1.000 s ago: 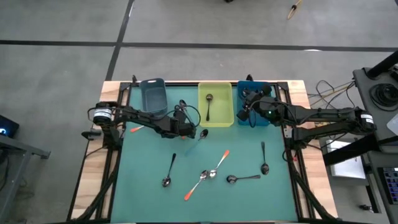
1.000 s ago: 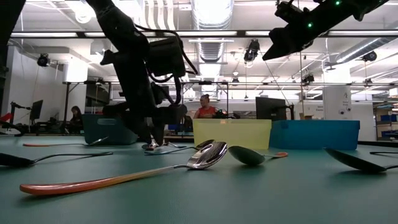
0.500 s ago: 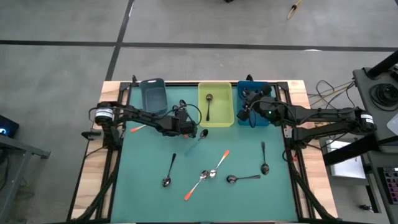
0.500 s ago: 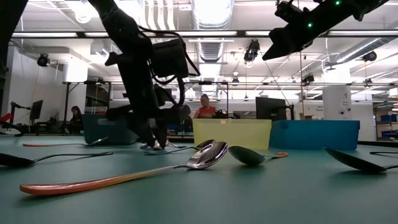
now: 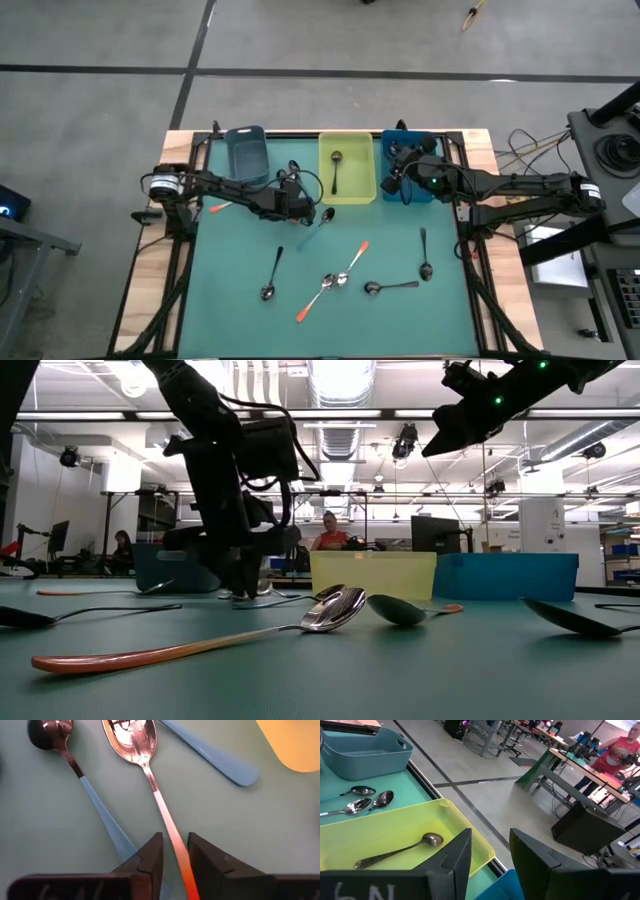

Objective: Sort silverware by color (type)
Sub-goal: Put the orange spoon into the green bin

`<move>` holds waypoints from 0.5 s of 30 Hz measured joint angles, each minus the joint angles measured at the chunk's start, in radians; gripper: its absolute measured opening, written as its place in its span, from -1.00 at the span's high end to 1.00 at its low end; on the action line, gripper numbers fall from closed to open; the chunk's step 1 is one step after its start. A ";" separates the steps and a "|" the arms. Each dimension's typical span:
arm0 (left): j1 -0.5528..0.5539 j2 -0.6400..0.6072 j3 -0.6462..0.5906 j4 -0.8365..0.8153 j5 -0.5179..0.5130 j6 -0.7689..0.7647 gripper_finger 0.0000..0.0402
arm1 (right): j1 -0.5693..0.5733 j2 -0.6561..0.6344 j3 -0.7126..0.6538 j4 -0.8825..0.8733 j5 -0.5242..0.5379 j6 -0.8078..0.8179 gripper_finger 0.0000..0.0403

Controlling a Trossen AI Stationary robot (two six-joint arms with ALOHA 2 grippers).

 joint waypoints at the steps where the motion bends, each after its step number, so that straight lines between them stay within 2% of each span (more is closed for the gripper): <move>1: -0.001 0.000 0.000 -0.001 0.002 -0.004 0.72 | 0.000 0.000 0.000 0.000 0.000 0.000 0.38; 7: -0.006 0.000 0.000 -0.013 0.005 -0.025 0.96 | 0.000 0.000 0.000 0.000 0.000 0.000 0.38; 15: -0.038 -0.041 -0.003 -0.112 0.071 -0.084 0.96 | 0.000 0.000 -0.007 -0.003 0.000 -0.010 0.38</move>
